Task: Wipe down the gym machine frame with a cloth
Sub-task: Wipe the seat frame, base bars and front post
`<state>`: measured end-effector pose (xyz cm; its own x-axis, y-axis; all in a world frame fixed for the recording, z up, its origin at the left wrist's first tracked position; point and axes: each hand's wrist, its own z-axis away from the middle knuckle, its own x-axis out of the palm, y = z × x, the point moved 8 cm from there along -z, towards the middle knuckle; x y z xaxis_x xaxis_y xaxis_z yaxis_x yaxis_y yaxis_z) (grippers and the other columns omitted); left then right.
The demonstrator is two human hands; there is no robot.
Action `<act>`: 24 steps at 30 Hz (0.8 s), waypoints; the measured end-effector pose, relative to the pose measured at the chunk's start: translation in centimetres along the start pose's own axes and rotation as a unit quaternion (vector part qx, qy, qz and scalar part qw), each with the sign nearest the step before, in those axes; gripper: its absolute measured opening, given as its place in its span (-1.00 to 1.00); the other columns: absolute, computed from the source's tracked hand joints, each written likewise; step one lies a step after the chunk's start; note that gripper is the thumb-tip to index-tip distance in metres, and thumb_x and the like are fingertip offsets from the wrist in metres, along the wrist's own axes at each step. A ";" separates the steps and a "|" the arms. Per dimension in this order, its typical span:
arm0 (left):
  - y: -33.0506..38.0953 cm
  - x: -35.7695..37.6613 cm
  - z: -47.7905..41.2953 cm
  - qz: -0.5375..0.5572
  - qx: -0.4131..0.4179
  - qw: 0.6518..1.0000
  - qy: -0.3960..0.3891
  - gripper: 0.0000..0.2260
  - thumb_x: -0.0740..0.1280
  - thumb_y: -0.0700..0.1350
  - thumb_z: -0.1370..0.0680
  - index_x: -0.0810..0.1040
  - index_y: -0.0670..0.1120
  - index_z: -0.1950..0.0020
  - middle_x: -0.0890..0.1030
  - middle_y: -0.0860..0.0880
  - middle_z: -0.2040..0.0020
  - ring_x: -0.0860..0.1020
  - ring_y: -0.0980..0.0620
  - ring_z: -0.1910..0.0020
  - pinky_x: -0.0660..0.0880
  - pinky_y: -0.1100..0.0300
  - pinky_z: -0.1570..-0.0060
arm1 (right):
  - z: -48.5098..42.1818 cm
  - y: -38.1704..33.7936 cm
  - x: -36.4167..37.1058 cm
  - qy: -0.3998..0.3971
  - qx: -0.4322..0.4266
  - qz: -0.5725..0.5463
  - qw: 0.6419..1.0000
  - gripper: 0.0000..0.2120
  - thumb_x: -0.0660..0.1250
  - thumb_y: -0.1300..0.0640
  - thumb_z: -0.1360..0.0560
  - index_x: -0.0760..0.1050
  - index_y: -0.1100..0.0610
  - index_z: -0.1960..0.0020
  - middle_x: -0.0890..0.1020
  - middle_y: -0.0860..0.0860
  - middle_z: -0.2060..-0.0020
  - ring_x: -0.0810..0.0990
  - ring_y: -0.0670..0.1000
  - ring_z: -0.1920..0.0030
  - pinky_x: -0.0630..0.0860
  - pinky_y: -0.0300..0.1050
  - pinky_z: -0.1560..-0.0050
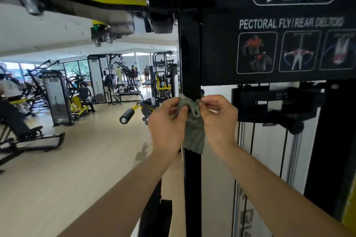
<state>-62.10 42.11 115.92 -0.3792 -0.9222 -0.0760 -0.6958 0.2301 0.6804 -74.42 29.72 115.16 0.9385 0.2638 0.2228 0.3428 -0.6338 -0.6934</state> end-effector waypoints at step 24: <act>-0.3 0.4 -1.6 0.018 0.040 0.999 -0.019 -0.64 0.52 -0.23 -0.47 0.48 0.22 0.11 0.61 0.18 0.09 0.62 0.12 0.08 0.60 0.11 -0.02 | 1.6 0.0 -1.0 -0.036 -0.067 0.124 0.989 -0.87 0.38 0.42 -0.49 0.62 0.23 0.07 0.67 0.02 0.15 0.63 -0.08 0.16 0.53 -0.33 0.10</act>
<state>-61.07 41.23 116.82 -0.4265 -0.9008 -0.0814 -0.7278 0.2884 0.6222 -75.41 30.60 113.84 0.9906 0.1365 0.0034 0.1089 -0.7747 -0.6229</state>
